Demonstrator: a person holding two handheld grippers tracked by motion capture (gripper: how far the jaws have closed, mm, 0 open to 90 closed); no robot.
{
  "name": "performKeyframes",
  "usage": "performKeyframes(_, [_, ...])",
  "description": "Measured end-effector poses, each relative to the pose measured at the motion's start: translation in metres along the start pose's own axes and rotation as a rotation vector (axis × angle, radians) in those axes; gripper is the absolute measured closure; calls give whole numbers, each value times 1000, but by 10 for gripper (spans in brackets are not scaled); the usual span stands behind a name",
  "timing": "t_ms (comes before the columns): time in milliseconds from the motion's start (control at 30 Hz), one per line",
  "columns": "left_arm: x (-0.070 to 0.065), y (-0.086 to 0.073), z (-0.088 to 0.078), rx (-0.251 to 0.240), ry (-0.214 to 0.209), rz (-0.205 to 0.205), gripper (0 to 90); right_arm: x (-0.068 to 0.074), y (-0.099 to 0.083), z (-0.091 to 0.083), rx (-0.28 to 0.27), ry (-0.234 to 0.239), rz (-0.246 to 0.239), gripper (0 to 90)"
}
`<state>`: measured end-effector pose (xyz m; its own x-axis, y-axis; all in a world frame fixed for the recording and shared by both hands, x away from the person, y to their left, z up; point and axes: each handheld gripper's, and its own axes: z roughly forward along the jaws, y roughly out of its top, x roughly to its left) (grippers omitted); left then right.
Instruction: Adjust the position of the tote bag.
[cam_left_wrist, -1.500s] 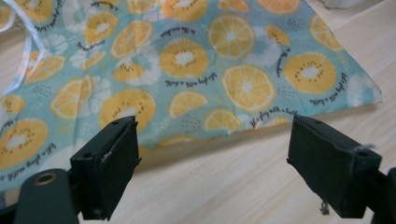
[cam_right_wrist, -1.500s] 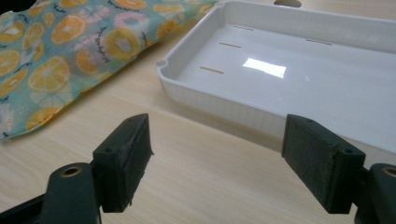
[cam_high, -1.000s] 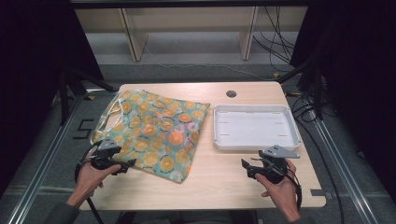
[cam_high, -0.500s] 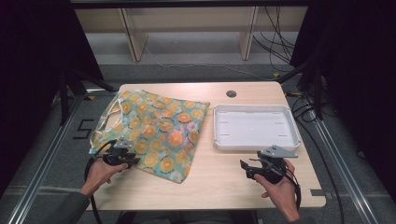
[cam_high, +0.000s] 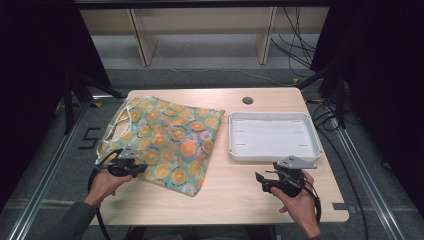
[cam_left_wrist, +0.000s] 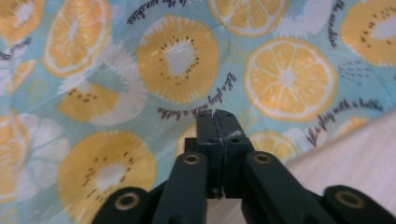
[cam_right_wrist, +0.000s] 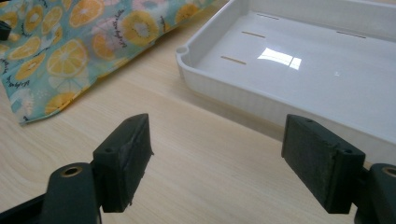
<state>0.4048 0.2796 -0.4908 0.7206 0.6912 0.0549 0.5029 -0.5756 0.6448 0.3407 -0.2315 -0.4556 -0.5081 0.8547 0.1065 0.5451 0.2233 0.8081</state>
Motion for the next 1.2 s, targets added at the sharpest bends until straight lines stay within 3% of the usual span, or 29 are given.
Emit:
performKeyframes(167, [1,-6,-13,-4,-1,3,646,0,0,-1,11,-4,-5,247])
performKeyframes(200, [0,-8,-20,3,54,48,604,2,0,-1,21,-13,10,247])
performKeyframes(233, [1,-9,-24,23,74,75,585,1,0,0,2,-20,-17,247])
performKeyframes(267, [1,-9,-24,23,74,75,557,4,0,-1,29,1,27,247])
performKeyframes(300, [2,-12,-30,35,89,88,521,1,0,0,25,-1,-7,247])
performKeyframes(333, [2,-12,-30,35,89,88,504,1,0,0,25,-1,-7,247])
performKeyframes(400, [6,-15,-32,56,119,146,480,1,0,1,17,1,-14,247])
performKeyframes(467, [8,-19,-32,94,139,164,482,1,0,2,12,2,-21,247])
performKeyframes(567, [10,-22,-29,115,162,168,482,2,0,2,28,11,-9,247])
performKeyframes(600, [9,-22,-27,130,184,142,478,2,-1,2,27,15,-15,249])
performKeyframes(633, [9,-22,-25,132,176,144,479,1,0,2,23,9,-21,249])
performKeyframes(667, [10,-21,-25,160,174,174,481,1,-1,2,22,10,-23,249])
performKeyframes(767, [8,-20,-18,156,186,180,481,1,-1,3,22,9,-29,250])
performKeyframes(833, [10,-17,-14,163,187,220,501,2,0,2,26,14,-23,250])
performKeyframes(867, [9,-18,-12,167,185,188,535,2,-1,2,25,16,-21,250])
performKeyframes(900, [9,-18,-12,167,185,188,588,2,-1,2,25,18,-21,250])
performKeyframes(933, [12,-15,-10,161,172,213,660,2,-1,3,25,15,-23,250])
performKeyframes(1033, [11,-15,-9,143,155,207,873,2,0,2,39,3,-29,250])
performKeyframes(1100, [7,-13,-10,154,138,216,896,3,0,2,47,15,-16,250])
performKeyframes(1200, [-2,-12,-12,135,112,195,898,3,0,2,48,22,-8,250])
